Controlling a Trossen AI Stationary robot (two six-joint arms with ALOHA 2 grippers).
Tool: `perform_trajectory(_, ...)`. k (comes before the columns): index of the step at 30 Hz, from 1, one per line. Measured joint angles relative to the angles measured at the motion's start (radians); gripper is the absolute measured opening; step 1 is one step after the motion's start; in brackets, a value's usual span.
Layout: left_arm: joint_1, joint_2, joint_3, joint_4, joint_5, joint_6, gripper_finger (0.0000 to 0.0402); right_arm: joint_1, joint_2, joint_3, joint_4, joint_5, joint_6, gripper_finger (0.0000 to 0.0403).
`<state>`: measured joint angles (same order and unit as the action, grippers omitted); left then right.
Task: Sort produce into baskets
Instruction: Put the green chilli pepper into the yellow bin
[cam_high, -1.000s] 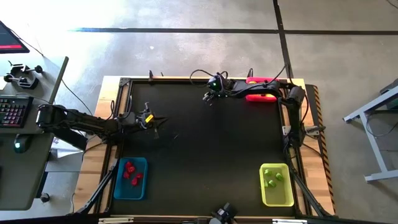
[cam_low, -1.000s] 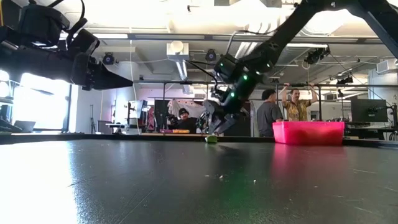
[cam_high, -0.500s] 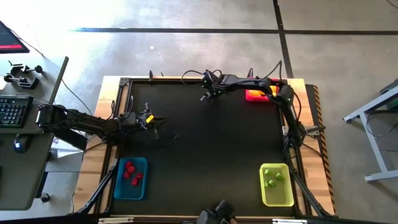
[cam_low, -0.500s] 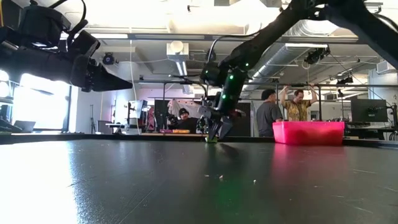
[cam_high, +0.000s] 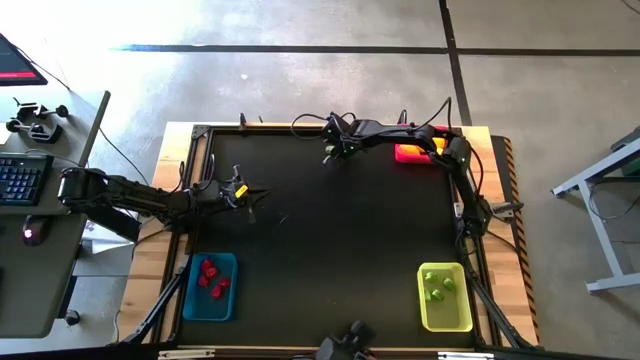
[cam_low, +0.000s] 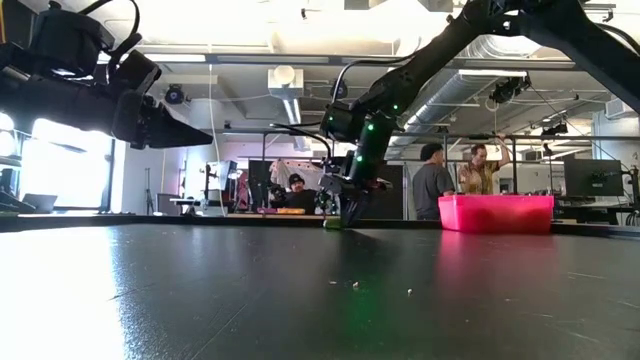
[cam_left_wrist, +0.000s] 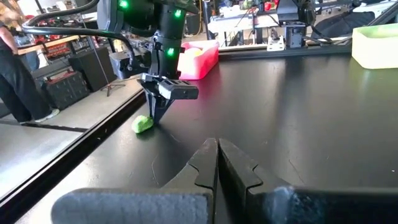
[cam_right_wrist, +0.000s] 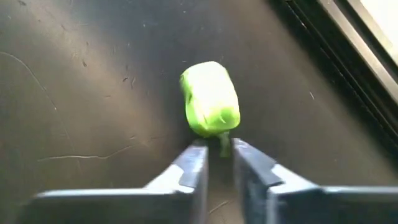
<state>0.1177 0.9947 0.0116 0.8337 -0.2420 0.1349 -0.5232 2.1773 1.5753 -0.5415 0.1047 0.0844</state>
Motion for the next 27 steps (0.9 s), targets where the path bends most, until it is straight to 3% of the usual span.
perform_trajectory(2,0.000,0.000,0.000,0.000,0.000,0.000,0.0000,0.000,-0.002,0.000,-0.003,0.001,-0.009,0.0023)
perform_trajectory(4,0.000,0.000,0.000,-0.001,0.000,0.000,0.0000,0.005,-0.012,-0.001,-0.016,0.007,-0.022,0.0008)
perform_trajectory(10,0.000,0.000,0.000,-0.005,0.000,0.000,0.0000,0.057,-0.075,-0.001,-0.087,0.037,-0.041,0.0004)
perform_trajectory(17,0.000,0.000,0.000,-0.007,0.001,0.000,0.0000,0.198,-0.187,-0.002,-0.268,0.073,-0.031,0.0001)
perform_trajectory(27,-0.001,0.000,0.000,-0.008,0.070,-0.002,0.0000,0.501,-0.364,-0.002,-0.593,0.090,0.213,0.0000)
